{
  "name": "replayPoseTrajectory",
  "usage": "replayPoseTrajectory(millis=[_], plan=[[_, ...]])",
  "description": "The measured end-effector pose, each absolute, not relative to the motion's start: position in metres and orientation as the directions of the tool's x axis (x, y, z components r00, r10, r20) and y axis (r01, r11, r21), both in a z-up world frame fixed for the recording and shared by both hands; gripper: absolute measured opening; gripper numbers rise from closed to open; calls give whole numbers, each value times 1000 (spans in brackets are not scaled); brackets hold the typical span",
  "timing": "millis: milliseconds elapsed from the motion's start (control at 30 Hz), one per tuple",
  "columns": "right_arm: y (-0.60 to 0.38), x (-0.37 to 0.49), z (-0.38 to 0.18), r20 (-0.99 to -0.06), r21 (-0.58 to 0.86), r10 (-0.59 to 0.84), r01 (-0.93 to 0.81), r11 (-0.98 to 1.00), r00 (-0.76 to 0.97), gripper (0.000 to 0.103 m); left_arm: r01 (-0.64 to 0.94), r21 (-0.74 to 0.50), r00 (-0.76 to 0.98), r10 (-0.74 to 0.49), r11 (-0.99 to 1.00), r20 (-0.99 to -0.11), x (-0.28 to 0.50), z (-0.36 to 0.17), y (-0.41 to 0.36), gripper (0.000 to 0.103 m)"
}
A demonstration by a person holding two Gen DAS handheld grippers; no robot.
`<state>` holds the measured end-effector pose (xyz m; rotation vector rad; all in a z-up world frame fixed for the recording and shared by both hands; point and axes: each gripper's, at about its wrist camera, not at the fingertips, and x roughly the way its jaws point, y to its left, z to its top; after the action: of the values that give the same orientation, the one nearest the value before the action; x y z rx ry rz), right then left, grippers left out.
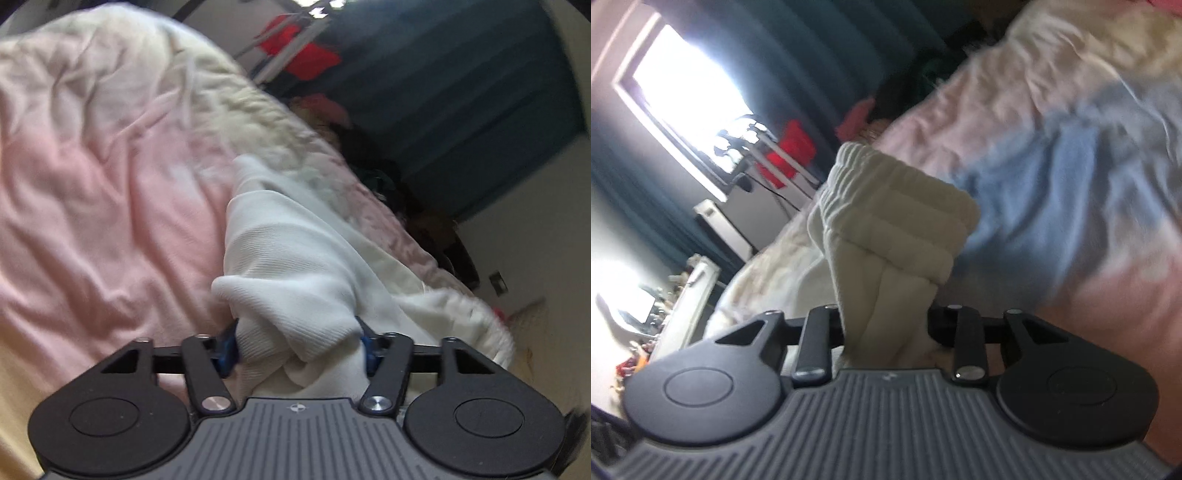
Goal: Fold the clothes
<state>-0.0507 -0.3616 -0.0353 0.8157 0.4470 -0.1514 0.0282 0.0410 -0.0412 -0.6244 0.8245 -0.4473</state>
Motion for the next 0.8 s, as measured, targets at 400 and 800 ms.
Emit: replayPoseTrajectory(millis=[400, 800], plan=[[-502, -35, 30, -373, 677, -116, 356, 644, 920, 32, 313, -726, 469, -764, 613, -443, 109, 45, -165, 44], [-677, 24, -4, -392, 708, -320, 505, 495, 863, 33, 475, -600, 415, -765, 644, -492, 219, -17, -361, 45]])
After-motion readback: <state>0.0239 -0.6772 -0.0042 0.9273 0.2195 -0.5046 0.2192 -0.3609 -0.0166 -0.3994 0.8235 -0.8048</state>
